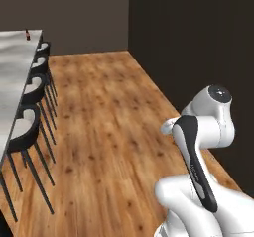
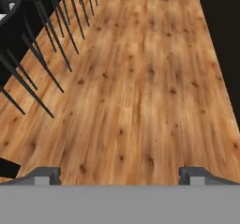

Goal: Place the large bottle from the dining counter next to the other large bottle outside the sink, and place the small bottle from the dining counter next to the other small bottle inside the sink.

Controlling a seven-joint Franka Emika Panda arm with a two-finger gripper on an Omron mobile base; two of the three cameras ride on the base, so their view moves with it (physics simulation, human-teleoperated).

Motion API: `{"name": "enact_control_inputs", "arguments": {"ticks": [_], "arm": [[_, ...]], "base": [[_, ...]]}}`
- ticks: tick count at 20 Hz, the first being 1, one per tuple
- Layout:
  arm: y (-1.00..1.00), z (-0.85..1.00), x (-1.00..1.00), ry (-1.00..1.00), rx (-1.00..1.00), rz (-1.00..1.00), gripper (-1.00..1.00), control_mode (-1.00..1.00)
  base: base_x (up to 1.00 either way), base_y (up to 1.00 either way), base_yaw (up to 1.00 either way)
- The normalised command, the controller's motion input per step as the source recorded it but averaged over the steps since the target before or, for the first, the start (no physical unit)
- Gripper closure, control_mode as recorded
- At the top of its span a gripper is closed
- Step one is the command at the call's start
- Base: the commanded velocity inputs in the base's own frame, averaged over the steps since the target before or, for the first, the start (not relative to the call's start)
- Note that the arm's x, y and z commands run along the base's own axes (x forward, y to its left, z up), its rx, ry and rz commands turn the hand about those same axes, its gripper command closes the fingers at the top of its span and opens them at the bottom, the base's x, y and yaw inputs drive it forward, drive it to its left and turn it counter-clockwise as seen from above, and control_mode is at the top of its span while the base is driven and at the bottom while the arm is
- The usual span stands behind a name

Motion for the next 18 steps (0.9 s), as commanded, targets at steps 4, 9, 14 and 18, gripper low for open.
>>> {"name": "enact_control_inputs", "arguments": {"ticks": [4, 9, 14, 18], "arm": [[0.00, 0.00, 0.00, 0.00, 0.00, 0.00, -1.00, 1.00], [0.00, 0.00, 0.00, 0.00, 0.00, 0.00, -1.00, 1.00], [0.00, 0.00, 0.00, 0.00, 0.00, 0.00, -1.00, 1.00], [0.00, 0.00, 0.00, 0.00, 0.00, 0.00, -1.00, 1.00]], "base": [[1.00, -0.56, 0.61], [1.00, -0.58, 0.60], [1.00, -0.64, 0.58], [1.00, -0.71, 0.55]]}}
